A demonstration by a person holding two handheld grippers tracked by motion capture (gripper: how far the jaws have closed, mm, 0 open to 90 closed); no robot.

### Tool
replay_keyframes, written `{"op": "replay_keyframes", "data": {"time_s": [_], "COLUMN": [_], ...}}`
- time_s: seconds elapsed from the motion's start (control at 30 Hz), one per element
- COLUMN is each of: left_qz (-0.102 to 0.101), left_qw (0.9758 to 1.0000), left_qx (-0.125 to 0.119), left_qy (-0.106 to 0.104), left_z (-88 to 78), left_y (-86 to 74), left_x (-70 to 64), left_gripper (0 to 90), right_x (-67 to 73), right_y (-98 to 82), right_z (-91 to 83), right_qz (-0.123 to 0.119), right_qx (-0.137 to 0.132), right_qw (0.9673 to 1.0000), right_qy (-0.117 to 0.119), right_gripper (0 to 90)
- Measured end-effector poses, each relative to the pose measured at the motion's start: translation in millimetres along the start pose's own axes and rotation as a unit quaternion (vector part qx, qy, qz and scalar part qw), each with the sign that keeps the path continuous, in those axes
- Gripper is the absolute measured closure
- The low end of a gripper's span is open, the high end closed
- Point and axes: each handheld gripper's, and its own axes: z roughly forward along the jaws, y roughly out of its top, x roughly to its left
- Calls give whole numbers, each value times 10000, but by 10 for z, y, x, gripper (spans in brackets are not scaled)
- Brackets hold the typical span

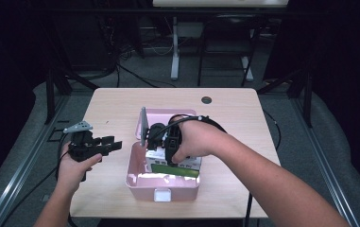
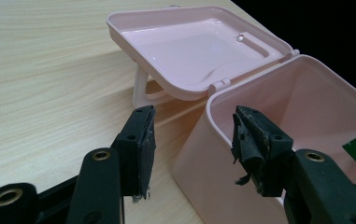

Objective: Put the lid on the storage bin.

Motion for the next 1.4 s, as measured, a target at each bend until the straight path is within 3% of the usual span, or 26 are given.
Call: {"op": "replay_keyframes", "data": {"time_s": [0.27,0.77,1.4], "left_qz": [13,134,151], "left_qw": [10000,9997,9996], "left_qx": [10,130,180], "left_qy": [-44,-165,-168], "left_z": [12,85,108], "left_y": [-2,-9,-15], "left_x": [-15,-82,-86], "left_gripper": [494,504,508], "right_x": [72,130,75], "right_y": [10,-4,-42], "right_z": [158,368,678], "right_qz": [-132,-215,-205], "right_qx": [111,72,58], "right_qw": [9998,9995,9989], "right_qy": [129,215,420], "right_gripper": [612,611,612]}}
